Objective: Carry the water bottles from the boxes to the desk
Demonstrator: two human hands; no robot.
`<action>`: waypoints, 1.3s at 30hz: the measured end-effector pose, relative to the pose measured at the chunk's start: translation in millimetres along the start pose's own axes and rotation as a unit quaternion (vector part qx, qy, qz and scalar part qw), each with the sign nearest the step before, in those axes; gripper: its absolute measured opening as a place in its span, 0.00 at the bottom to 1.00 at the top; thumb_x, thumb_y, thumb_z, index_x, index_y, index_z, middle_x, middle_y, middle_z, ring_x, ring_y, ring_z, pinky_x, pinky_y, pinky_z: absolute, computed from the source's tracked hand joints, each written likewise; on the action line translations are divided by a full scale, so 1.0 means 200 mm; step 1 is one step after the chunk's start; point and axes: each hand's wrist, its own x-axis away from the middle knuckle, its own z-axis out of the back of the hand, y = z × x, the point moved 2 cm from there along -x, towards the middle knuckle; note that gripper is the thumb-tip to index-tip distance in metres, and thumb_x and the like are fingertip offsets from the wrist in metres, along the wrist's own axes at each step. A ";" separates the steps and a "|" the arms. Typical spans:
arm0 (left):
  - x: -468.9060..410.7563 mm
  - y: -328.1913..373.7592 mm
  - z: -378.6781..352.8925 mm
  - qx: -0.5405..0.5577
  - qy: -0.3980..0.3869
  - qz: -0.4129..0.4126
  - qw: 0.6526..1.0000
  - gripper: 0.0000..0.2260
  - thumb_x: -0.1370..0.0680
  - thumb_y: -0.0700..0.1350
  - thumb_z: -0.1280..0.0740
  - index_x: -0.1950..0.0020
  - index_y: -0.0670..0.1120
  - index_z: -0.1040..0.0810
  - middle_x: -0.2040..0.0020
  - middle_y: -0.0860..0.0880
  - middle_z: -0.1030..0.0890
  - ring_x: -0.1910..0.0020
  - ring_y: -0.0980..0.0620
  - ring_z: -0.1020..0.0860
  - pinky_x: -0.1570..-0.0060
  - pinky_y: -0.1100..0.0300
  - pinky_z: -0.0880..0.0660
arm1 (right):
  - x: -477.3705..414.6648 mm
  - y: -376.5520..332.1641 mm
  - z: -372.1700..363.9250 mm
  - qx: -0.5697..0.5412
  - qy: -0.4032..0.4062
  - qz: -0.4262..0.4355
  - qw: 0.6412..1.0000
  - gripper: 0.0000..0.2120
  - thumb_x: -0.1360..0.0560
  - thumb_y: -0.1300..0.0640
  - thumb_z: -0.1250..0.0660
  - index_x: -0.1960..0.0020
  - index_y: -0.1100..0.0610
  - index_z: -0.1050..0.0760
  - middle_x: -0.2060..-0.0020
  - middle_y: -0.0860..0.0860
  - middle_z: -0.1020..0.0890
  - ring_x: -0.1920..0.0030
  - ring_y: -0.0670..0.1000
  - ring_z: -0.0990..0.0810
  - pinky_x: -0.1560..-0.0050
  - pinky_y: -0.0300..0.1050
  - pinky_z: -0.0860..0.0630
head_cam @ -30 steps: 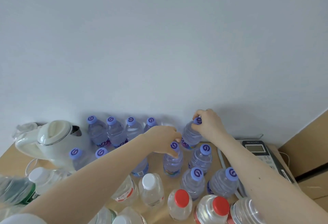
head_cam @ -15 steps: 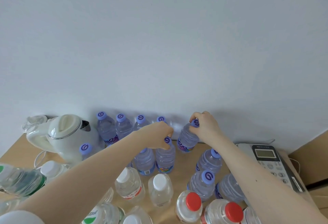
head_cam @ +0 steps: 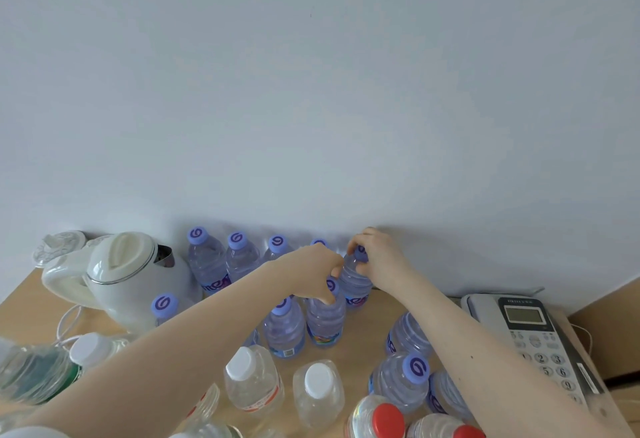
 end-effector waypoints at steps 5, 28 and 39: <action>-0.01 -0.01 -0.02 0.009 -0.007 0.000 1.000 0.12 0.28 0.45 0.30 0.53 0.47 0.33 0.62 0.50 0.29 0.67 0.52 0.34 0.63 0.58 0.33 | 0.01 0.00 -0.02 0.009 -0.003 0.017 1.000 0.15 0.28 0.69 0.36 0.43 0.59 0.21 0.47 0.56 0.24 0.46 0.56 0.25 0.58 0.39 0.39; 0.02 0.09 -0.01 -0.009 -0.022 -0.016 1.000 0.11 0.25 0.42 0.32 0.44 0.46 0.23 0.51 0.48 0.31 0.59 0.48 0.29 0.62 0.59 0.34 | 0.26 0.16 0.13 0.046 -0.020 -0.060 0.997 0.13 0.21 0.55 0.39 0.37 0.54 0.28 0.41 0.51 0.25 0.46 0.52 0.25 0.47 0.46 0.27; -0.07 0.27 0.01 -0.031 -0.009 -0.055 0.998 0.10 0.24 0.47 0.33 0.44 0.44 0.25 0.52 0.48 0.31 0.53 0.45 0.26 0.53 0.54 0.29 | 0.46 0.30 0.19 0.038 -0.028 -0.108 0.993 0.09 0.22 0.55 0.38 0.44 0.54 0.24 0.49 0.49 0.20 0.50 0.51 0.22 0.48 0.49 0.24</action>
